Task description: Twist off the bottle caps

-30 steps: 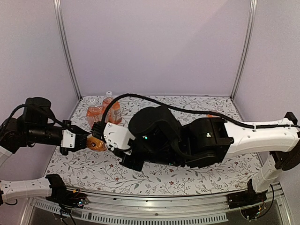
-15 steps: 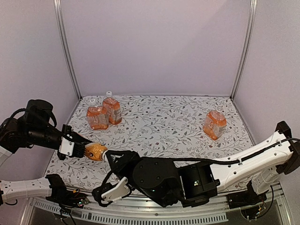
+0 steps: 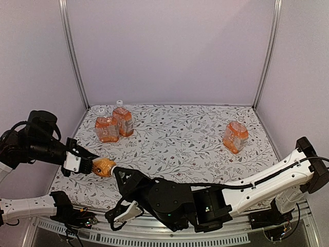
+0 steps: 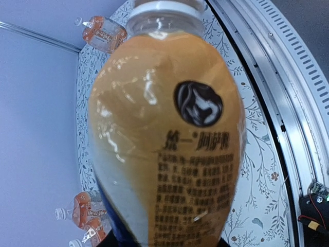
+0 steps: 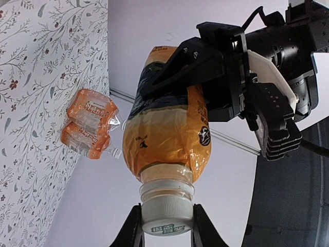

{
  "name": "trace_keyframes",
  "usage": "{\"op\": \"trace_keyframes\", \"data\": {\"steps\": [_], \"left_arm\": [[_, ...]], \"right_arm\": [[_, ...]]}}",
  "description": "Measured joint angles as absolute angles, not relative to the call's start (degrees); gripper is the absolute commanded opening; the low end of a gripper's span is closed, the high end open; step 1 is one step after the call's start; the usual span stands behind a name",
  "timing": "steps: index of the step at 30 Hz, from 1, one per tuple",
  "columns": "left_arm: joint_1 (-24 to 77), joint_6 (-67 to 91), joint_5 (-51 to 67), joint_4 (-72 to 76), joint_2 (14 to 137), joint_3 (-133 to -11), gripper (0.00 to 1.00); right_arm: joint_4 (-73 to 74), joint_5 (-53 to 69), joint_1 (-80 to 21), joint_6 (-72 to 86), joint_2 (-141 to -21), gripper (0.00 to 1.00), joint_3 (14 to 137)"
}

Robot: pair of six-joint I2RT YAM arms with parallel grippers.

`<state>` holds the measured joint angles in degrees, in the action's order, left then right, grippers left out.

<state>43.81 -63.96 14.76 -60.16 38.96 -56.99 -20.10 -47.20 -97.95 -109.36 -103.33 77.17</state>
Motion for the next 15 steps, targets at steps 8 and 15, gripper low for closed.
{"op": "trace_keyframes", "data": {"steps": [8, 15], "left_arm": [[43.6, -60.7, 14.6, -58.8, 39.0, -57.0, 0.3], [43.6, -57.4, 13.1, -56.3, 38.9, -57.0, 0.31]], "right_arm": [[-17.6, -45.7, -98.4, -97.8, -102.1, 0.98, 77.5], [-16.6, -46.5, -98.4, -86.9, -101.8, 0.99, 79.5]]}}
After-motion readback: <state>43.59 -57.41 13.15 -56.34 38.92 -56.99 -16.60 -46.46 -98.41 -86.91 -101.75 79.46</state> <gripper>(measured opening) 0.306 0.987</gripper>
